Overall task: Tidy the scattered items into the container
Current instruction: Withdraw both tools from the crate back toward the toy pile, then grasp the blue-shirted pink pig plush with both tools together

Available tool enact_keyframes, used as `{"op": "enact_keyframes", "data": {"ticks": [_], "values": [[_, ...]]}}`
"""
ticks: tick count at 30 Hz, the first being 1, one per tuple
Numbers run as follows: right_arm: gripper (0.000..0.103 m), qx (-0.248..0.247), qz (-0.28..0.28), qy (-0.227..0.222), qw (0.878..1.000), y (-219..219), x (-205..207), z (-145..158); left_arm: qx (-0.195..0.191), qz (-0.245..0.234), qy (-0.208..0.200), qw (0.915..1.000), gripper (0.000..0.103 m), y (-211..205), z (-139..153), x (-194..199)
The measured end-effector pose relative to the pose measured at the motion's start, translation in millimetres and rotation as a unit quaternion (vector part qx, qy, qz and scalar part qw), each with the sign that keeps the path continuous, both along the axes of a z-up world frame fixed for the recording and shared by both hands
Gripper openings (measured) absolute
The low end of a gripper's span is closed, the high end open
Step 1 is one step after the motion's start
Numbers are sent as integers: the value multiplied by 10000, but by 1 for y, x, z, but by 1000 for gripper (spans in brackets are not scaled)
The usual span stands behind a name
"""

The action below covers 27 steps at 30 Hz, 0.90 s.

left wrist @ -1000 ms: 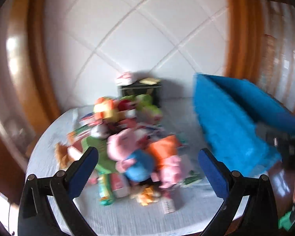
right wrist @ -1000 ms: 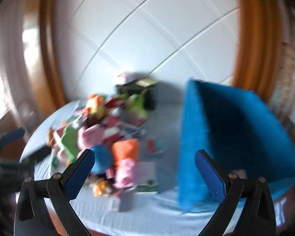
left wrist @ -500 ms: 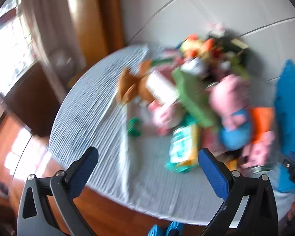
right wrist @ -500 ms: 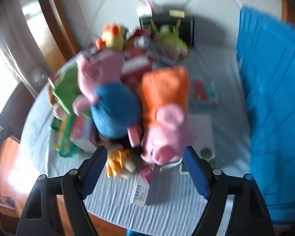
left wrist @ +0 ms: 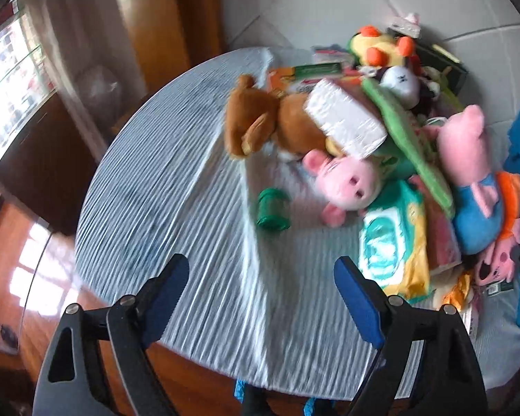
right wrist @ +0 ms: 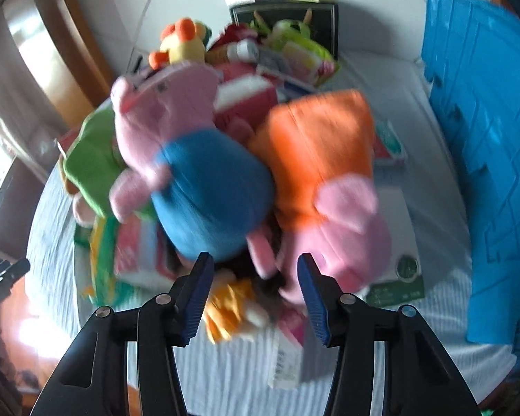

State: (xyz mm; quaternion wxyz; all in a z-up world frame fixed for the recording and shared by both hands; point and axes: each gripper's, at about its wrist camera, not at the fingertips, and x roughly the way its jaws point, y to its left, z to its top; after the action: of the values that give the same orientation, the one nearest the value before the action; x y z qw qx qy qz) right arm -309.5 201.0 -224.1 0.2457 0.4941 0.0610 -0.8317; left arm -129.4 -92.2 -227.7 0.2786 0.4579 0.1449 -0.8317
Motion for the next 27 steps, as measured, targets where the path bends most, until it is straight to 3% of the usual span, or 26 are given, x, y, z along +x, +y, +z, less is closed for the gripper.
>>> {"op": "enact_keyframes", "data": {"ticks": [4, 8, 14, 19, 24, 27], "values": [[51, -21, -181, 269, 9995, -22, 11, 20, 62, -788, 156, 9968, 86, 0, 3, -39], [70, 233, -226, 367, 9988, -38, 12, 24, 183, -1050, 107, 9942, 86, -3, 0, -65], [70, 164, -270, 182, 9993, -37, -6, 12, 33, -1334, 310, 9906, 86, 16, 19, -89], [70, -37, -424, -58, 9991, -13, -8, 1, -212, -2019, 546, 9777, 86, 47, 46, -126], [70, -181, -606, -356, 9974, -4, -7, -14, -348, -2592, 408, 9643, 86, 76, 44, -162], [86, -373, -730, -489, 9954, -4, -6, -21, -463, -2867, 235, 9566, 86, 89, 33, -179]]}}
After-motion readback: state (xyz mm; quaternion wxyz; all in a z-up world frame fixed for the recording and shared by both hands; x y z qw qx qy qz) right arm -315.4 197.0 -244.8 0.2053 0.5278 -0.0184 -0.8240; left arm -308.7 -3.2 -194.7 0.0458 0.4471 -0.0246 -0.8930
